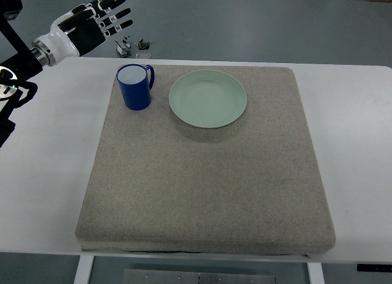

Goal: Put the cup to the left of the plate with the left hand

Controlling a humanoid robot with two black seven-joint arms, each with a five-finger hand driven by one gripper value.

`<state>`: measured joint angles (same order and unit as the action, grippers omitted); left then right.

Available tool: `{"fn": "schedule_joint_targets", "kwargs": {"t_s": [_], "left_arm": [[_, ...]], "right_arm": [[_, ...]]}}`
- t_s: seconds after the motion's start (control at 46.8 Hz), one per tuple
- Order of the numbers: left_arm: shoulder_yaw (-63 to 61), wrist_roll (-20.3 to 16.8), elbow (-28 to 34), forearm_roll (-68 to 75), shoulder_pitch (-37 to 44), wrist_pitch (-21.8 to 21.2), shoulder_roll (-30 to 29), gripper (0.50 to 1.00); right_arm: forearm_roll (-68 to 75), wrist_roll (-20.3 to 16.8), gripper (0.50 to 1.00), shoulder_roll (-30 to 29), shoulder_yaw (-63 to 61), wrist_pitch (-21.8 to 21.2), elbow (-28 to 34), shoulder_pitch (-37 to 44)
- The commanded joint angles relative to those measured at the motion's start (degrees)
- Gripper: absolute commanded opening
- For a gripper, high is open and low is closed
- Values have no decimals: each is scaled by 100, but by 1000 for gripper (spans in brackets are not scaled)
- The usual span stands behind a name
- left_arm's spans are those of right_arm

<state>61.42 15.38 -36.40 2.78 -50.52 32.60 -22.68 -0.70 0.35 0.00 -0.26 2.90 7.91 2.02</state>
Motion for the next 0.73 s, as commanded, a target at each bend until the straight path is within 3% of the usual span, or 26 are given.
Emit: {"fn": "schedule_joint_targets", "kwargs": {"t_s": [0.0,0.705], "left_arm": [[10,0,89,-5,7,10,-9,999],[19,0,89,-5,69,36,-26,999]], "right_arm": [[0,0,934,0,0,0,0,0],[9,44,934,0,-9,-35,53,0]]}}
